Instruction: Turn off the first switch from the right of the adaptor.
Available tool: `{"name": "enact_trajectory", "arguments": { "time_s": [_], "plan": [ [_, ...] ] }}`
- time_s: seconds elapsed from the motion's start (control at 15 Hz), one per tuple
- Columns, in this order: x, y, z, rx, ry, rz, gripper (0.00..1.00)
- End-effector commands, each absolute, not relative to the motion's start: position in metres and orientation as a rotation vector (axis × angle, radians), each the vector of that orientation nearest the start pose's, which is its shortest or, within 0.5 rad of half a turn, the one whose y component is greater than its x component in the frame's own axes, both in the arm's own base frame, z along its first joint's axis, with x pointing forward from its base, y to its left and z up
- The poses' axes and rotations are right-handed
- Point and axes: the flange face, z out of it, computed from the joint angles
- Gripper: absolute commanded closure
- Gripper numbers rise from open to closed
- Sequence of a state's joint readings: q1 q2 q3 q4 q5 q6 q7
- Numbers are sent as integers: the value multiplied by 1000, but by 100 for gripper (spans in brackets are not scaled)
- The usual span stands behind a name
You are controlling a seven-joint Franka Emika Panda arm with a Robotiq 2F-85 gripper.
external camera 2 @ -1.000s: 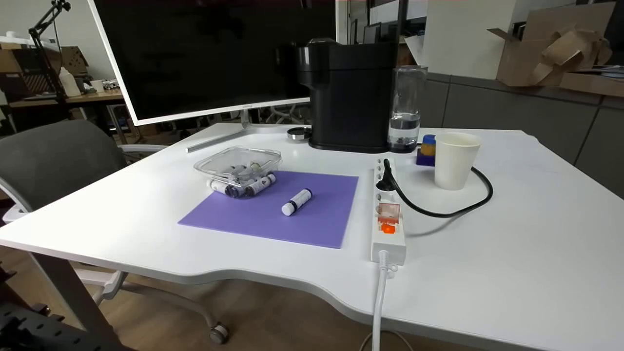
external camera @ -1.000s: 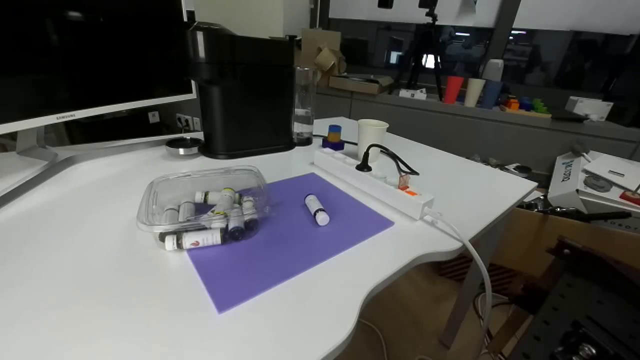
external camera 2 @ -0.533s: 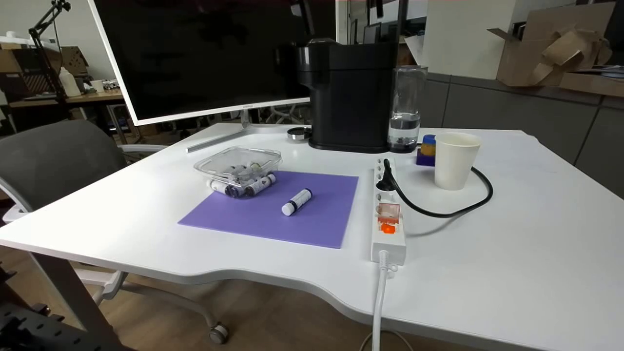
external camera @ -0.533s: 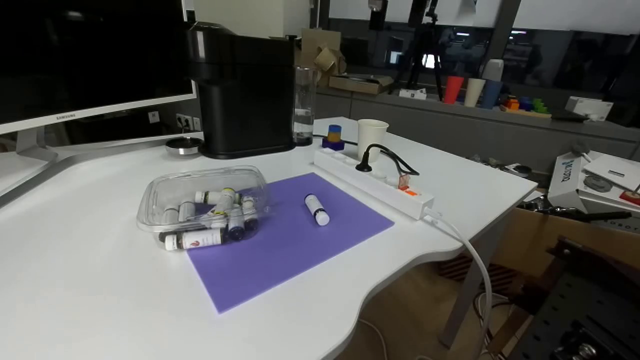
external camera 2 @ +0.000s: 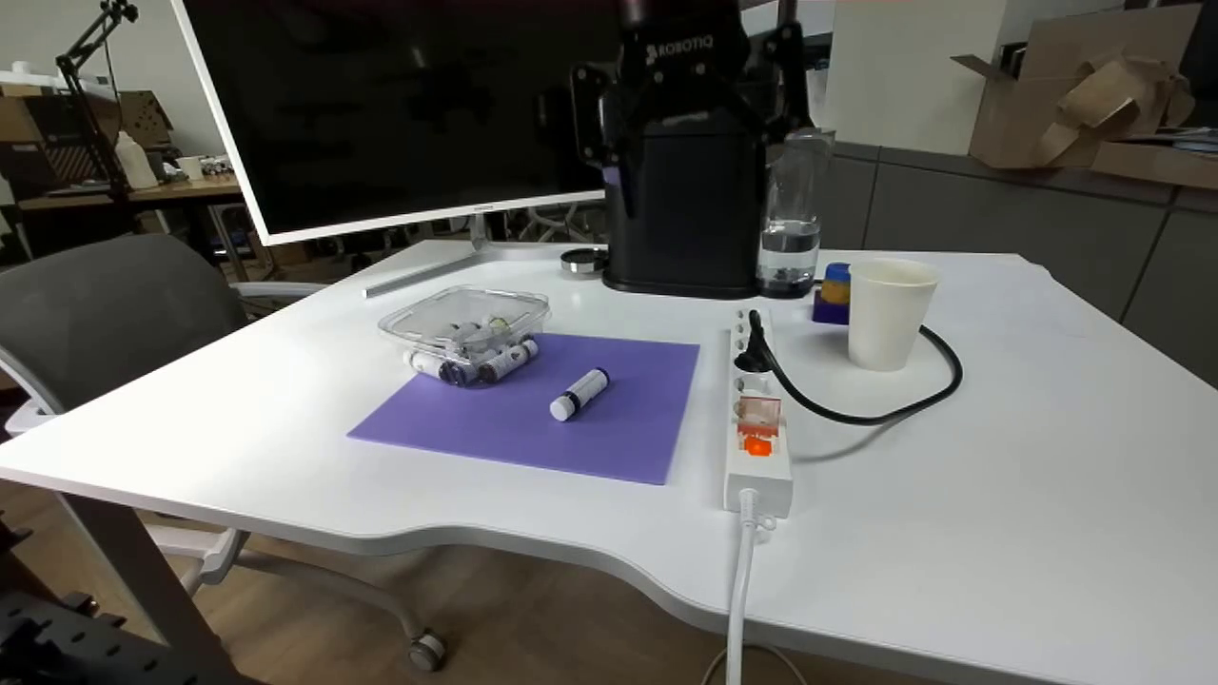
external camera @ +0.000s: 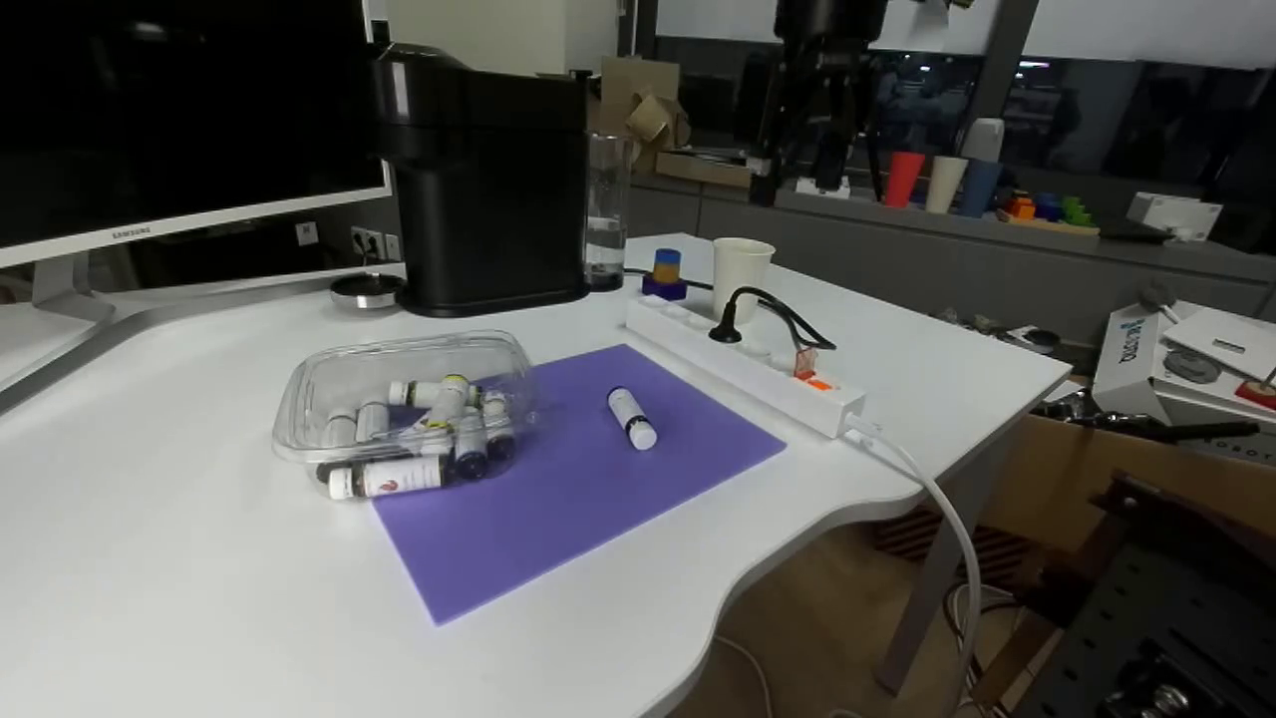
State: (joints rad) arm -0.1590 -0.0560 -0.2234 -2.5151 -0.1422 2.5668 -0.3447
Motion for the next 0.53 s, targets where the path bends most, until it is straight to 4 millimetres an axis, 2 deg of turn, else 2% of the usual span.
{"name": "enact_trajectory", "arguments": {
  "time_s": [0.0, 0.47],
  "plan": [
    [437, -187, 276, -3217, -132, -56, 33],
    [424, -201, 227, -3189, -161, 51, 83]
  ]
}}
